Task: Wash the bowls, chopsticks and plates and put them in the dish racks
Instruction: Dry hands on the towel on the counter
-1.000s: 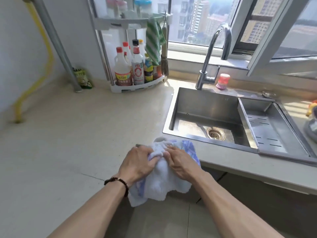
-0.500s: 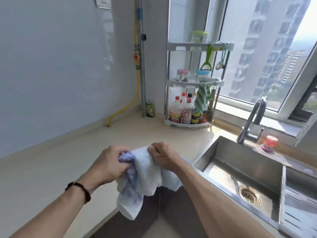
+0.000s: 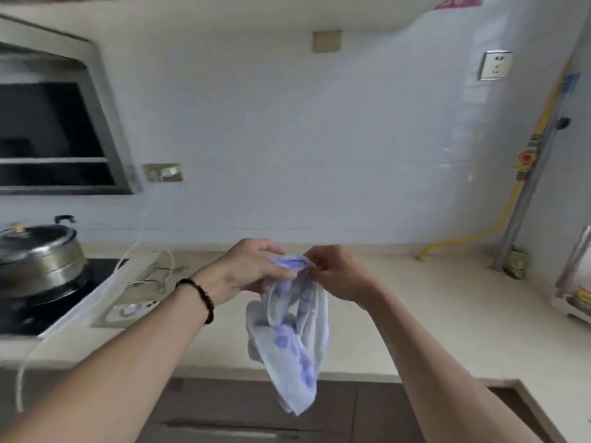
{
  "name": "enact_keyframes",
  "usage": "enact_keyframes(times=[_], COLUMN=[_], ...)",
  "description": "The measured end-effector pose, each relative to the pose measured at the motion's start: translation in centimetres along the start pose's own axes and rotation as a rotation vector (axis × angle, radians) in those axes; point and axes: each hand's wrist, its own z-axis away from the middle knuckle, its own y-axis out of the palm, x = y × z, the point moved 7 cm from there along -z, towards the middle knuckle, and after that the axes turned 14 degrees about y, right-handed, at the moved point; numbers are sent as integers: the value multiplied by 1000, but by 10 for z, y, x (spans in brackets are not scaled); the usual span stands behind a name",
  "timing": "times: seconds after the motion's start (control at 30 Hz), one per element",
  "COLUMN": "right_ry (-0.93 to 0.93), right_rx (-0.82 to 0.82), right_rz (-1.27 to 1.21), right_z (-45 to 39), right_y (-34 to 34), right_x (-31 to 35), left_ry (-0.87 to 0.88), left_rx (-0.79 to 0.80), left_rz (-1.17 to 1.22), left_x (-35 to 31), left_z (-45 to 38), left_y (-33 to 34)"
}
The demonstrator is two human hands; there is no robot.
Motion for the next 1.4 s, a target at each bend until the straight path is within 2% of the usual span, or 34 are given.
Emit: enact_keyframes(times=[0.13,0.23,0.3,0.43,0.53,0.6,0.7,0.83,0.93,1.03,1.13,1.27,1.4], right_ry=[-123,-124,-154,-219,-237,-294,-412,-565,-533,-528,-590,-907,-1005], right_rx=[132,243,328,462,568,694,940,1104,1242,1388,1398,1339,1294], right_rz=[-133,-233,-259,-352,-460,-502,-557,-423,-451,-522,-569,-544,-608], right_z=[28,47,55,76,83,88,101,117,137,177,220,283,333], right_y=[70,119,147,218,282,328,394,483,537,582,620,664,723], right_x=[86,142,183,280,345,387,449,530,589,644,698,764,835], left_ry=[35,39,48,-19,-11,-7,-60,-227,-282,-230,-201,-198,-164], left_rx=[-127,-393,-512,-590,-742,-866,-955,-1154,-1310,-1495,-1642,-1774,-1831], left_rz=[-279,-412,-339,-137,-43,-74,-158,-267,-220,-179,-237,-365,-424], left_x=[9,5,-3,-6,-2,2,17,35,38,33,34,36,35], left_z=[95,178,225,302,343,366,396,458,520,588,654,728,799], left_y=[-105,-191,-236,-305,-355,-392,-445,-515,-554,-586,-613,-646,-699])
